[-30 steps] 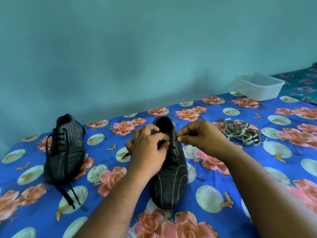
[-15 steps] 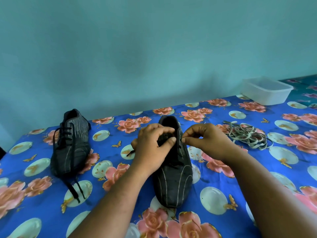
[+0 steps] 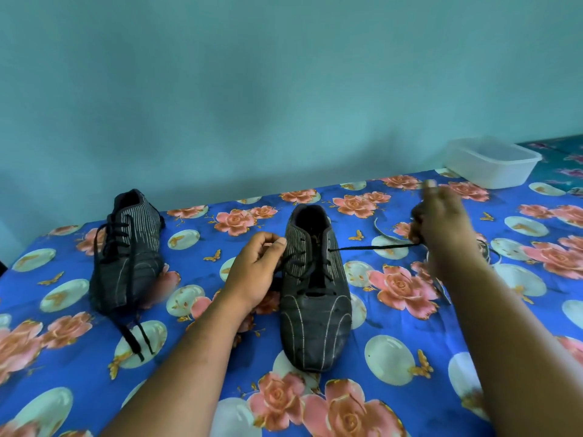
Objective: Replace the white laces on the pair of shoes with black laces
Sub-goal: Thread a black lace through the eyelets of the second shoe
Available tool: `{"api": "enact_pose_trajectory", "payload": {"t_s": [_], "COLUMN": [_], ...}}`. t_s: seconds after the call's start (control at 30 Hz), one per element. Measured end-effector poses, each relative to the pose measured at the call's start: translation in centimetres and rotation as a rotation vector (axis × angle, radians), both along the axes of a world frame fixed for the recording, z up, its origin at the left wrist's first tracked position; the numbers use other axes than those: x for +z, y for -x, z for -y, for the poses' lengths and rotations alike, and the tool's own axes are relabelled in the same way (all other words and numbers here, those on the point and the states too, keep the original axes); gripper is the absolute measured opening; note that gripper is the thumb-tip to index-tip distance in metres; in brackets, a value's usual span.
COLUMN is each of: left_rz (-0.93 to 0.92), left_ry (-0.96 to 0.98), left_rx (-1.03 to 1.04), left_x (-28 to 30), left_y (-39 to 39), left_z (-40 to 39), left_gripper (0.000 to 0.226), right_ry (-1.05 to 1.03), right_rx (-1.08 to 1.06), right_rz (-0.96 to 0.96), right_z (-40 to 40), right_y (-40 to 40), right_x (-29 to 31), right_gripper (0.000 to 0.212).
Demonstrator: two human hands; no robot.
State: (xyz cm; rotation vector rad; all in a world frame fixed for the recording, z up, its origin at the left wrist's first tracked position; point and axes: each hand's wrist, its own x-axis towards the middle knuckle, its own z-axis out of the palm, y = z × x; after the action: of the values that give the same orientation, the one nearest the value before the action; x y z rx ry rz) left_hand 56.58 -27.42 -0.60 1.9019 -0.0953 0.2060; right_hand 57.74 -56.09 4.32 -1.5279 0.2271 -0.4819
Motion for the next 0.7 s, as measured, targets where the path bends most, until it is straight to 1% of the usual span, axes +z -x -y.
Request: {"api": "enact_pose_trajectory", "payload": {"t_s": [0.03,0.07,0.1,0.13,0.17,0.2,0.27,0.33,0.37,0.5,0.63,0.7], "left_rz": [-0.006,-0.005,0.0,0.003,0.001,-0.001,0.013,0.033,0.037,0.099,0.075,0.07], "left_ry": [-0.006,-0.009,-0.014,-0.019,-0.022,-0.022,-0.024,-0.017,-0.011,-0.029,0.122,0.137], "left_rx": [-0.008,-0.022,-0.046,-0.071,-0.1,-0.126,-0.152,-0.165,-0.17,-0.116,-0.066,-0.074], "left_x": [0.1,0.1,0.1,0.0,-0.1,-0.2,-0.4,-0.5,-0.5,-0.1,0.2,0.0], "left_y": [0.2,0.3,0.5,0.6,0.6,0.5,0.4,0.1,0.1,0.0,-0.2,-0.2], "left_z": [0.0,0.0,0.0,-0.1,-0.2,-0.3,-0.6,-0.7,-0.7,-1.0,-1.3,-1.4], "left_gripper": [0.021,0.028,0.035,0.042,0.045,0.047,0.045,0.039,0.037,0.035,0.03,0.033], "right_ry": [0.292,0.516,0.675,0.8,0.886,0.931,0.932,0.849,0.784,0.558,0.387,0.356], "right_rx": [0.107,0.258,0.405,0.507,0.562,0.583,0.584,0.563,0.554,0.442,0.371,0.357], "right_rz": [0.029,0.05,0.056,0.048,0.046,0.051,0.065,0.049,0.047,0.03,-0.01,-0.021], "right_z": [-0.7,-1.4,-2.2,-2.7,-3.1,-3.1,-2.9,-2.5,-2.3,-1.4,0.0,0.4], "right_y": [0.3,0.6,1.0,1.2,1.3,1.3,1.1,0.9,0.9,0.5,0.1,0.0], "right_x": [-0.2,-0.5,-0.7,-1.0,-1.2,-1.5,-1.8,-1.8,-1.7,-1.5,-1.4,-1.4], "right_gripper": [0.019,0.022,0.028,0.033,0.034,0.03,0.015,0.004,0.003,0.007,0.014,0.015]}}
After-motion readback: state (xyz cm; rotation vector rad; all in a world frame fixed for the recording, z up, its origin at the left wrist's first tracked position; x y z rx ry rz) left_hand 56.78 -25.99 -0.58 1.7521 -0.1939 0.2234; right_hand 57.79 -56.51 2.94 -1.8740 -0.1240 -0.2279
